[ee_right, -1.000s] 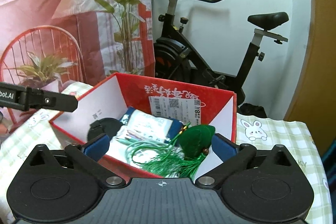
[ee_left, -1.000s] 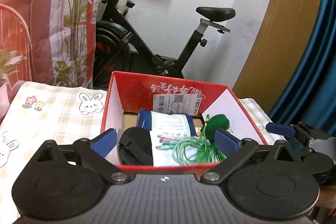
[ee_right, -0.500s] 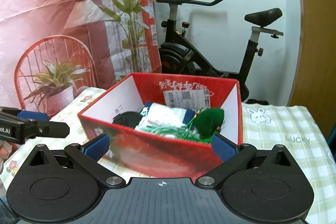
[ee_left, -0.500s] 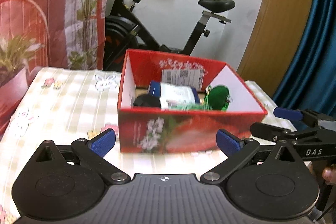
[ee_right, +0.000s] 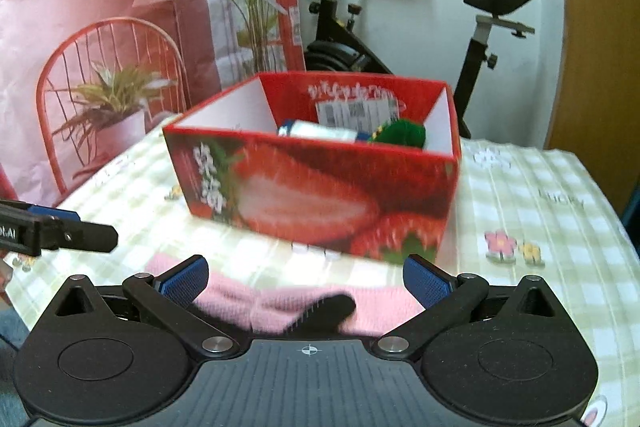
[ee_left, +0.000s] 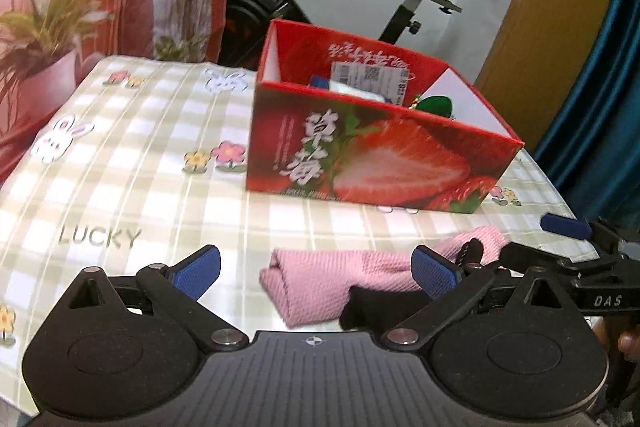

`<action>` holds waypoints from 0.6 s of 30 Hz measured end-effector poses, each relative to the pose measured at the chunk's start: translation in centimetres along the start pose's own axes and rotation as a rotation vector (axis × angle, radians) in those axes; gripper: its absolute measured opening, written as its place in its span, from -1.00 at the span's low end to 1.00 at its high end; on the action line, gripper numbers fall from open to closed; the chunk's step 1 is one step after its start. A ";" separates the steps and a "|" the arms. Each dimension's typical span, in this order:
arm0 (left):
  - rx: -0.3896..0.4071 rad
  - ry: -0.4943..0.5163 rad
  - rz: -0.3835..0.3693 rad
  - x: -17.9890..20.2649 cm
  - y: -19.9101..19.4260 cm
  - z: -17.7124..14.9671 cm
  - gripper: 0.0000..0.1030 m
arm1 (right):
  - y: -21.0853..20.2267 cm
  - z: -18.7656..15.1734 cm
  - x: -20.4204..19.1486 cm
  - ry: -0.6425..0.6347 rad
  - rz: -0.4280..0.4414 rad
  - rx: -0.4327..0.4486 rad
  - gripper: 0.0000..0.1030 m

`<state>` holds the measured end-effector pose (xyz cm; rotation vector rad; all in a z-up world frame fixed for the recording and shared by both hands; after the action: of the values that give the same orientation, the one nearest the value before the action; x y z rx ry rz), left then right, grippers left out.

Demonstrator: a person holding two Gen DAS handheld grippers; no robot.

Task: Organize soft objects
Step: 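Move both tools down toward the black glove on the pink towel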

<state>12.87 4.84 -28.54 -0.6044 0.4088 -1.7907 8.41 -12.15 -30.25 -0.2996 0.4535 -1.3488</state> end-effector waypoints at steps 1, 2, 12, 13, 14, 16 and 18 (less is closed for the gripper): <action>-0.007 -0.008 0.005 -0.3 0.0 -0.3 0.97 | -0.2 -0.5 0.1 0.003 -0.003 -0.005 0.99; -0.011 -0.013 0.008 -0.4 -0.1 -0.6 0.96 | -0.3 -0.9 0.2 0.005 -0.004 -0.012 0.99; -0.100 -0.049 -0.024 -0.2 1.0 -4.2 0.77 | 0.0 -4.0 -0.1 -0.014 0.004 -0.093 0.99; -0.106 -0.044 -0.030 -0.1 1.1 -4.4 0.75 | 0.0 -4.2 -0.3 -0.026 0.005 -0.098 0.99; -0.108 -0.043 -0.033 0.0 1.2 -4.6 0.74 | 0.0 -4.4 -0.4 -0.036 0.003 -0.103 0.99; -0.112 -0.042 -0.042 0.2 1.2 -4.9 0.69 | 0.2 -4.8 -0.4 -0.036 0.003 -0.122 0.99; -0.122 -0.039 -0.048 0.4 1.3 -5.4 0.69 | 0.2 -5.2 -0.3 -0.028 0.006 -0.138 0.99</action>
<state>10.60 3.95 -33.52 -0.7393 0.4825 -1.8060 6.07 -11.51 -34.82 -0.4298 0.5250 -1.3085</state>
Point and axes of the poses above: each gripper's, at about its wrist camera, not at the fingertips, and y roughly the way its jaws point, x to its right, z to its top, the point moved 9 cm from there along y, roughly the way its jaws point, and after that the axes turned 8 degrees about x, right-handed, at the moved point
